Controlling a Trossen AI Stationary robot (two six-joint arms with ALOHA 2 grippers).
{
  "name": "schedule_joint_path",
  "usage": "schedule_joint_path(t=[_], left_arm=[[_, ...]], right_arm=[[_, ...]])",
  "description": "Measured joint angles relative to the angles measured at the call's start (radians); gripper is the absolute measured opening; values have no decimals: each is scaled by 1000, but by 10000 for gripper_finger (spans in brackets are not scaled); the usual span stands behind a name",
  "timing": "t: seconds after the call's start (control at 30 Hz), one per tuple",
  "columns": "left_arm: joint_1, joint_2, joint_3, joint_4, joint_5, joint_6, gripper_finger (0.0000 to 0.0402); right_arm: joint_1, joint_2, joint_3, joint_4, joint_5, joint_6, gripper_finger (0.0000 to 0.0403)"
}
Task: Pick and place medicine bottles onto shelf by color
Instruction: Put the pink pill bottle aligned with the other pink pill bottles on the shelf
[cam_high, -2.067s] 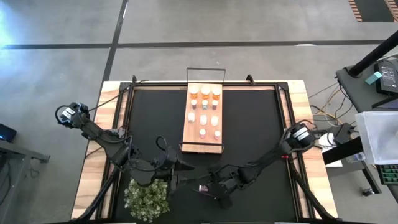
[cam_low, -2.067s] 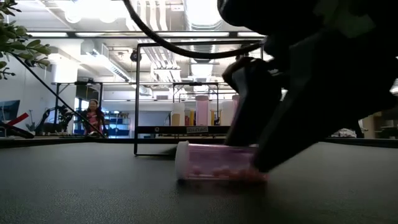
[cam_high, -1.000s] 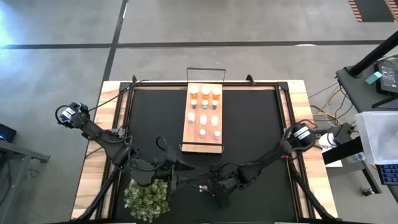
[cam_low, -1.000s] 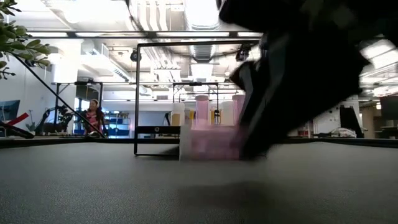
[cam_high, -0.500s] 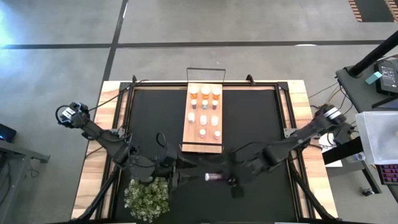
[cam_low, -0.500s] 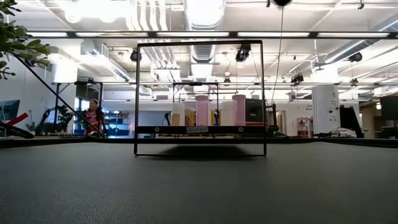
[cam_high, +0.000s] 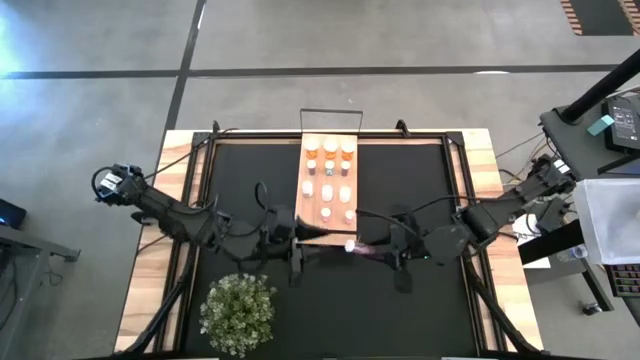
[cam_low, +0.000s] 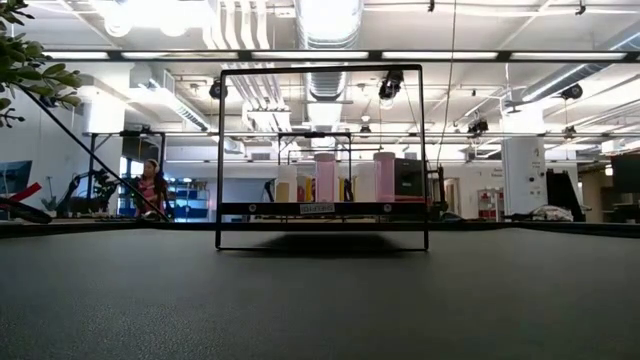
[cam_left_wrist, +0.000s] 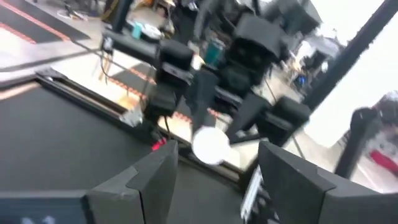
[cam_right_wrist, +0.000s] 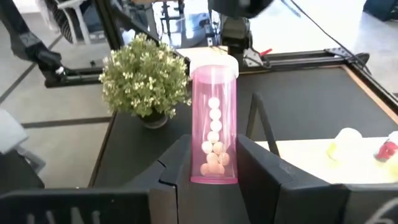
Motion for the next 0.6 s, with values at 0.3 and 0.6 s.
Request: schedule_joint_path(t=[0.3,0.6], left_arm=[[105,0,0,10,169,0,245],[134,0,0,8,173,249,292]], right_arm=[[-31,-29,0,-1,59,-14,100],[-130,-31,0,-4,58,-19,102]])
